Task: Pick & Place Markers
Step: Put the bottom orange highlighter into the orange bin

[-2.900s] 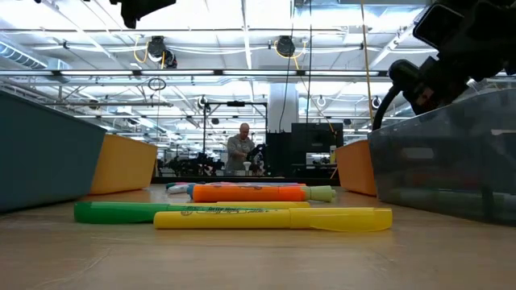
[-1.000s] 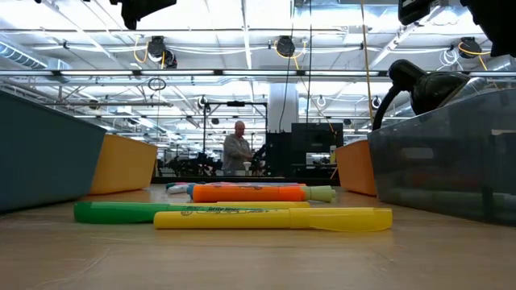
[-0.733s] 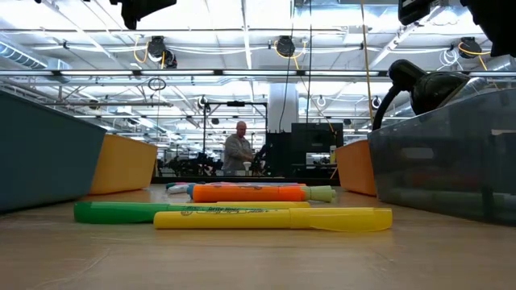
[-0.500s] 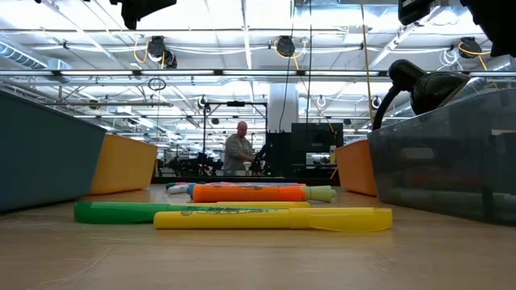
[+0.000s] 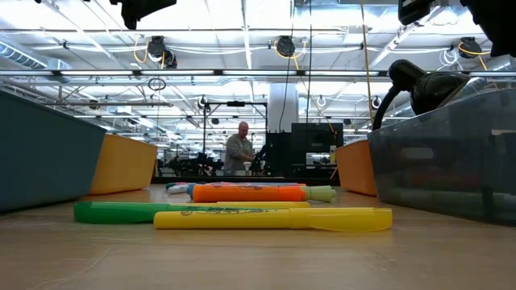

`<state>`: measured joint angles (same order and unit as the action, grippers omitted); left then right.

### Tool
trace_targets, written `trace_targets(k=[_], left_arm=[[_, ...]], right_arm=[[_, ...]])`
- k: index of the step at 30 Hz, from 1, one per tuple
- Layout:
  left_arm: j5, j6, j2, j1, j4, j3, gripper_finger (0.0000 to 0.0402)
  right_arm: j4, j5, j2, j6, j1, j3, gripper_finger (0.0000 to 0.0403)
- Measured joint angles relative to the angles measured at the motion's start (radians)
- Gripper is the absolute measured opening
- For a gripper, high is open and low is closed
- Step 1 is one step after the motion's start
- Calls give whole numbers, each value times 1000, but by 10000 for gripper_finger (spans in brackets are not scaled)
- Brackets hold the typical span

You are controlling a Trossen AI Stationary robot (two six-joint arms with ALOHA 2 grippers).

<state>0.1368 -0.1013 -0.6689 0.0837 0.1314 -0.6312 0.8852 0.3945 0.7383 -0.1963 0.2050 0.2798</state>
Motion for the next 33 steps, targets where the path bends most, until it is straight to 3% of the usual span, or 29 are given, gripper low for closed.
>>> trace_targets(k=[14, 21, 33], left_arm=[[0, 0, 0, 0, 0, 0, 282], [0, 0, 0, 0, 0, 0, 282], [0, 0, 0, 0, 0, 0, 282]], right_arm=[[0, 0, 0, 0, 0, 0, 155], [30, -81, -1, -108, -1, 1, 155], [8, -80, 0, -77, 0, 1, 155]])
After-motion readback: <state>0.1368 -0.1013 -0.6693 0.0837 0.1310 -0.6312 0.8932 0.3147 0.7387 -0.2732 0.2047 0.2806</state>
